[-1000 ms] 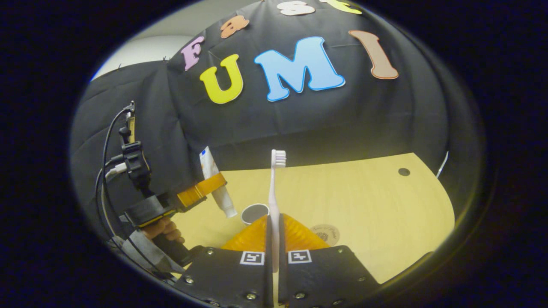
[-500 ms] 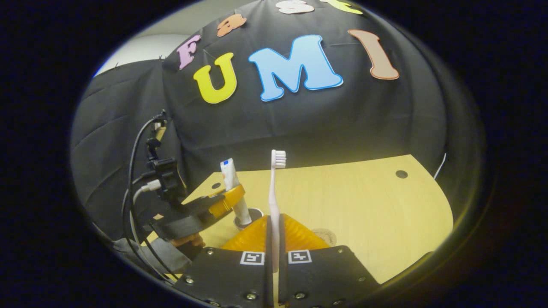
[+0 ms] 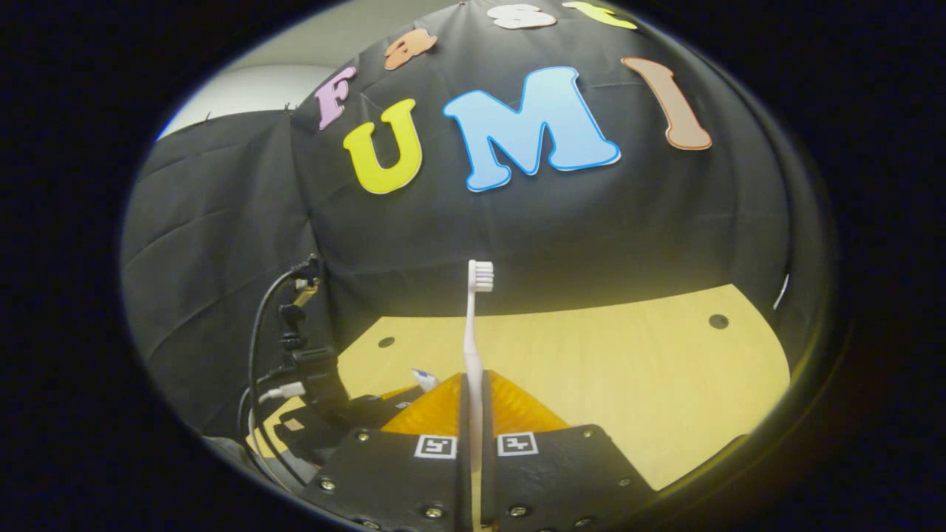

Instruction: Put the toothbrush and toothpaste on the desktop into the cup, then pick up the cup and place it on the coaster on the desktop.

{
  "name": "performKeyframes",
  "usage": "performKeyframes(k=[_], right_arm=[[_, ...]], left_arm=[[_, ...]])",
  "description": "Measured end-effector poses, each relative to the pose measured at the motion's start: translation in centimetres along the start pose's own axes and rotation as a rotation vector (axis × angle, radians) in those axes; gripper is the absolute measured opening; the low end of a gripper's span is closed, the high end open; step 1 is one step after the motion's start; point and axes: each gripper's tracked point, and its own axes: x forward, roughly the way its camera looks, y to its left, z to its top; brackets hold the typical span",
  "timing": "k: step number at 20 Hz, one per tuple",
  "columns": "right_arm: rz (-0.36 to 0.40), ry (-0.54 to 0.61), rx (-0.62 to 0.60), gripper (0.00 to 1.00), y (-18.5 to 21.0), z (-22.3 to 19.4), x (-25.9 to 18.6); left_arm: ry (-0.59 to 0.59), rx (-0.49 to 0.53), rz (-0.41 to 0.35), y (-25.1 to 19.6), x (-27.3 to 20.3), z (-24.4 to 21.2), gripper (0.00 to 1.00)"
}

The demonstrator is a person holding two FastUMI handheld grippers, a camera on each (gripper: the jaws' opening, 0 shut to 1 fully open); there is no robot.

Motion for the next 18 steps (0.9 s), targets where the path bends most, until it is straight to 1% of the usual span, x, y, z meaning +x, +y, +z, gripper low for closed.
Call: performKeyframes(k=[1,3,5,6,7,10,11,12,13,14,15,17,18], right_arm=[[0.006,-0.009,0.001,0.06,0.2,0.2,0.6],[0.028,-0.03,0.013,0.06,0.8,0.6,1.8],[0.04,-0.049,0.028,0.05,1.1,1.1,3.4],[0.046,-0.054,0.037,0.05,1.2,1.2,4.2],[0.051,-0.057,0.044,0.05,1.4,1.0,5.0],[0.068,-0.055,0.046,0.05,2.3,0.6,6.9],[0.07,-0.054,0.043,0.05,2.5,0.5,7.5],[0.069,-0.054,0.038,0.05,2.7,0.3,8.1],[0.069,-0.055,0.027,0.05,2.9,0.2,8.7],[0.067,-0.05,0.011,0.05,3.2,-0.2,9.1],[0.065,-0.038,-0.007,0.05,3.4,-0.7,9.6],[0.065,-0.028,-0.05,0.05,3.7,-1.7,10.1],[0.067,-0.02,-0.068,0.05,3.8,-2.3,10.4]], left_arm=[[-0.017,0.01,0.002,0.1,-0.6,0.6,0.57],[-0.038,0.025,0.011,0.3,-2.1,1.6,0.77],[-0.045,0.016,0.007,0.5,-3.8,1.9,0.82],[-0.04,0.01,0.017,1.0,-4.8,1.6,0.95],[-0.036,0.005,0.029,1.5,-5.7,1.4,0.89],[-0.006,-0.012,0.047,2.5,-8.0,0.3,0.9],[0.011,-0.018,0.054,2.8,-8.6,-0.3,0.86],[0.028,-0.028,0.052,2.8,-9.1,-0.9,0.89],[0.039,-0.035,0.065,3.1,-9.6,-1.4,0.99],[0.051,-0.041,0.062,3.0,-10.0,-1.9,0.99],[0.064,-0.049,0.064,3.1,-10.4,-2.5,0.95],[0.081,-0.065,0.059,3.0,-11.1,-3.3,0.98],[0.087,-0.067,0.06,3.0,-11.5,-3.7,0.98]])
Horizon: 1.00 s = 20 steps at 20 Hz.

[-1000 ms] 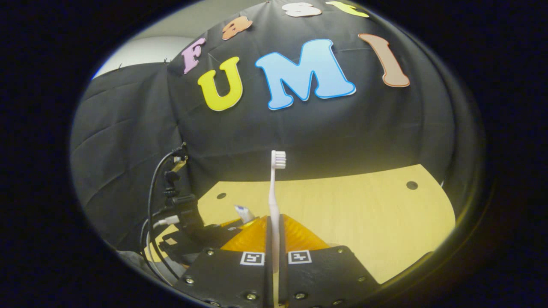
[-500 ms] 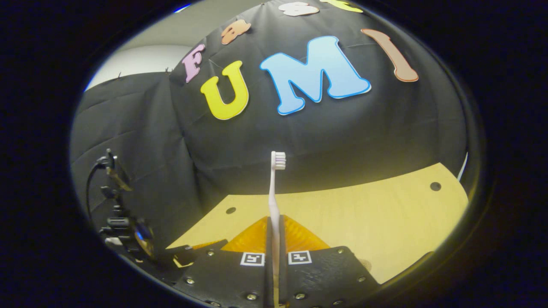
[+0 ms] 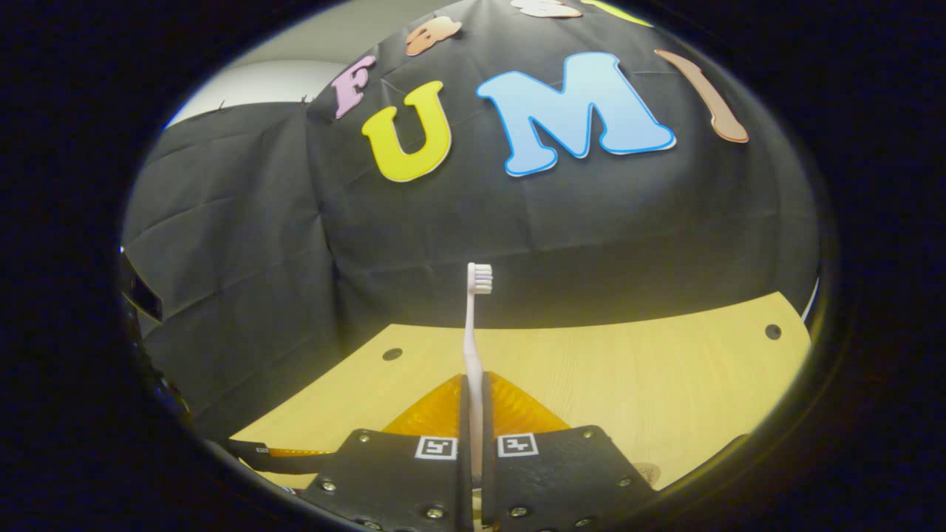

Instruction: Put the toothbrush and toothpaste on the desktop into the cup, then pick up the cup and place it on the coaster on the desktop.

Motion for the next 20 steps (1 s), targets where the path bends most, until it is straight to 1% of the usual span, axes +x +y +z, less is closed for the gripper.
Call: performKeyframes(k=[2,4,5,8,9,11,12,14,15,18,20], right_arm=[[-0.005,0.032,-0.035,0.05,0.1,-1.3,0.5],[-0.003,0.053,-0.067,0.06,0.4,-1.8,0.7],[-0.007,0.05,-0.08,0.06,0.6,-1.4,0.8],[-0.001,0.049,-0.119,0.07,1.1,-1.3,0.0],[-0.006,0.055,-0.127,0.1,1.0,-1.3,-0.4],[0.009,0.063,-0.116,0.15,1.1,-1.5,-1.4],[0.022,0.068,-0.105,0.39,1.5,-1.5,-1.9],[0.019,0.08,-0.087,0.88,1.3,-1.1,-2.5],[0.012,0.074,-0.082,0.97,1.1,-0.8,-2.7],[-0.016,0.048,-0.084,0.98,0.6,0.3,-5.0],[-0.034,0.036,-0.094,0.98,-0.1,1.0,-6.5]], left_arm=[[0.007,0.007,0.008,0.3,-0.5,-0.4,0.95],[0.012,0.009,0.008,0.4,-0.5,-0.4,0.96],[0.015,0.011,0.007,0.4,-0.5,-0.5,0.99],[0.03,0.012,-0.005,-0.2,-0.5,-0.8,0.96],[0.037,0.009,-0.012,-0.4,-0.6,-1.2,0.98],[0.05,0.0,-0.024,-1.1,-0.7,-1.5,0.98],[0.056,-0.002,-0.026,-1.5,-0.7,-1.6,0.98],[0.066,-0.003,-0.032,-2.0,-0.8,-1.9,0.98],[0.07,-0.001,-0.034,-2.1,-0.8,-2.0,0.98],[0.08,0.007,-0.035,-2.7,-0.7,-2.3,0.98],[0.097,0.013,-0.034,-3.5,-0.3,-2.5,1.0]])
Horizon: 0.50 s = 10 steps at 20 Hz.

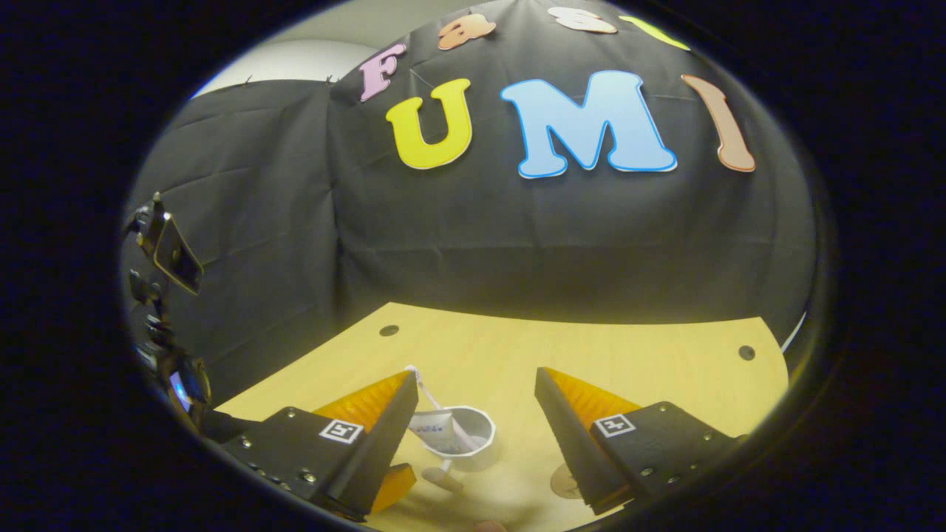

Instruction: Put the toothbrush and toothpaste on the desktop into the cup, then pick up the cup and place it on the coaster on the desktop.

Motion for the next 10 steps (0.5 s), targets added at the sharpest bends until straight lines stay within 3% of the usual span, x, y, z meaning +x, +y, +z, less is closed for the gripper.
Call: performKeyframes(k=[3,5,8,10], right_arm=[[-0.033,-0.024,-0.001,0.98,-1.5,1.3,-2.5],[-0.06,-0.036,-0.001,0.97,-2.7,1.9,-4.3],[-0.111,-0.035,-0.008,0.98,-4.9,1.9,-7.1],[-0.147,-0.033,-0.004,0.98,-6.4,1.6,-9.1]], left_arm=[[0.032,-0.012,-0.009,-1.2,0.8,-0.5,0.96],[0.057,-0.013,-0.002,-1.4,1.4,-0.7,1.0],[0.109,-0.006,0.024,-1.5,2.4,-1.4,0.96],[0.146,-0.009,0.039,-1.4,3.2,-1.8,0.98]])
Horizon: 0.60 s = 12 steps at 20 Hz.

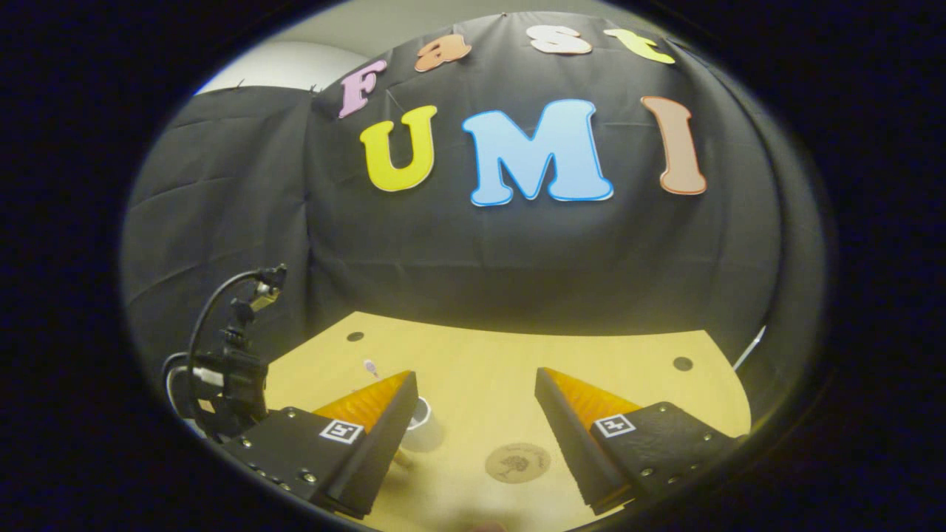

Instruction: Put the toothbrush and toothpaste on the desktop into the cup, then pick up the cup and place it on the coaster on the desktop.

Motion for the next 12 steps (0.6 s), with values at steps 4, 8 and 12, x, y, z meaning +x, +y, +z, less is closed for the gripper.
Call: performKeyframes(k=[4,8,12], right_arm=[[-0.067,0.004,0.018,0.93,-3.1,-0.5,-2.7],[-0.097,0.026,0.029,0.98,-4.9,-1.4,-3.5],[-0.097,0.033,0.037,0.97,-5.6,-1.6,-3.8]], left_arm=[[0.062,-0.003,0.025,-0.2,1.4,-0.3,0.98],[0.144,0.021,0.061,-0.4,3.3,-0.2,0.96],[0.279,0.06,0.106,-0.3,5.1,-1.8,0.98]])
